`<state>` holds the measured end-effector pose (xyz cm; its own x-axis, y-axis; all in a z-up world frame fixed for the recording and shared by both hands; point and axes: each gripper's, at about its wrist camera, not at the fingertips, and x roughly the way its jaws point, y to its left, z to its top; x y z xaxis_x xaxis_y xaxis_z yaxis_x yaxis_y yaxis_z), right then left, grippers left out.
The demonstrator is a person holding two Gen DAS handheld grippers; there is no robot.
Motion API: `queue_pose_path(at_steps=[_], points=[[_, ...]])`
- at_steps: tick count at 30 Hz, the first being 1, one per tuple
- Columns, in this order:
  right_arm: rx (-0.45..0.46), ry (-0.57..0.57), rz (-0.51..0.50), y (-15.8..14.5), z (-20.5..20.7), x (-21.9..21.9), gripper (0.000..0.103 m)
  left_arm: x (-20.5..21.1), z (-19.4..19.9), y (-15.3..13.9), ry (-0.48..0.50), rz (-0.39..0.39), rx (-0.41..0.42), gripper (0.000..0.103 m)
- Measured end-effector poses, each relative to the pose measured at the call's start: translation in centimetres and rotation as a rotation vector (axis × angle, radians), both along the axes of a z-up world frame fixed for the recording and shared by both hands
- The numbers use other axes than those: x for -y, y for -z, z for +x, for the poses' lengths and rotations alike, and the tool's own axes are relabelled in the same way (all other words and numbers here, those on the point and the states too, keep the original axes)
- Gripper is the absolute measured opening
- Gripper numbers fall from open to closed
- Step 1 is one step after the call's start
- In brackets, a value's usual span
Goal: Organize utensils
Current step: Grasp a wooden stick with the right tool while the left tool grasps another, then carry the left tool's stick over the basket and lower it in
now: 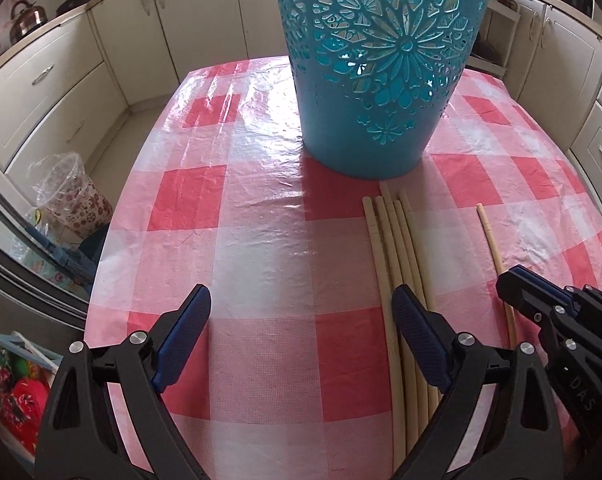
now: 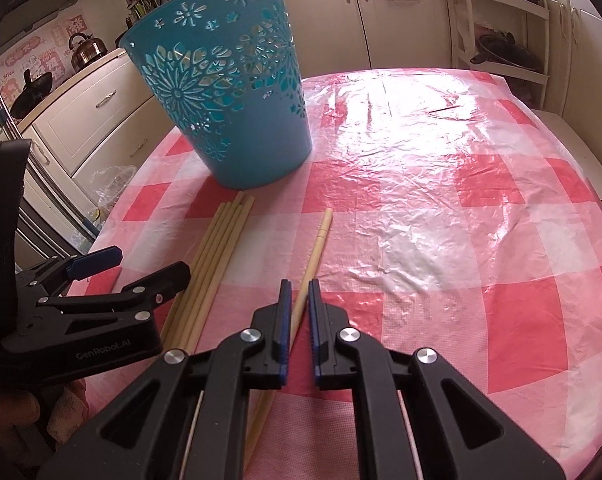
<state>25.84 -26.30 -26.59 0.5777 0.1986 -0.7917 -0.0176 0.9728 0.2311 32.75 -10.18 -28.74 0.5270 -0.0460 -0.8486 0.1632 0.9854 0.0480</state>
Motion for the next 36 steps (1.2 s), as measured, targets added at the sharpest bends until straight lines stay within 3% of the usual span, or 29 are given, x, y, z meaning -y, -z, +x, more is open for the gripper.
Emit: queue_pose_path(at_steps=[5,10,15,17,18,25,36], points=[[-0.002,0.002,0.006,0.0,0.4,0.1,0.010,0.2,0.6,0.2,0.014,0.000,0.000,0.082],[-0.006,-0.028,-0.024,0.0,0.6,-0.4,0.010,0.8,0.8,-0.1,0.075,-0.031,-0.009,0.046],[-0.016,-0.054,-0.056,-0.1,1.2,-0.9,0.010,1.1,1.6,-0.2,0.069,-0.037,-0.024,0.046],[-0.015,-0.054,-0.059,0.0,1.5,-0.9,0.010,1.3,1.7,-0.2,0.086,-0.038,-0.006,0.025],[-0.013,-0.060,-0.070,0.0,1.6,-1.1,0.010,1.3,1.7,-0.3,0.096,-0.050,-0.007,0.007],[-0.001,-0.062,-0.058,0.2,1.4,-1.0,0.010,-0.3,0.8,-0.8,0.048,-0.115,-0.006,0.005],[0.007,-0.056,-0.061,0.1,1.2,-1.0,0.010,-1.8,-2.9,-6.1,0.055,-0.133,0.132,0.005]])
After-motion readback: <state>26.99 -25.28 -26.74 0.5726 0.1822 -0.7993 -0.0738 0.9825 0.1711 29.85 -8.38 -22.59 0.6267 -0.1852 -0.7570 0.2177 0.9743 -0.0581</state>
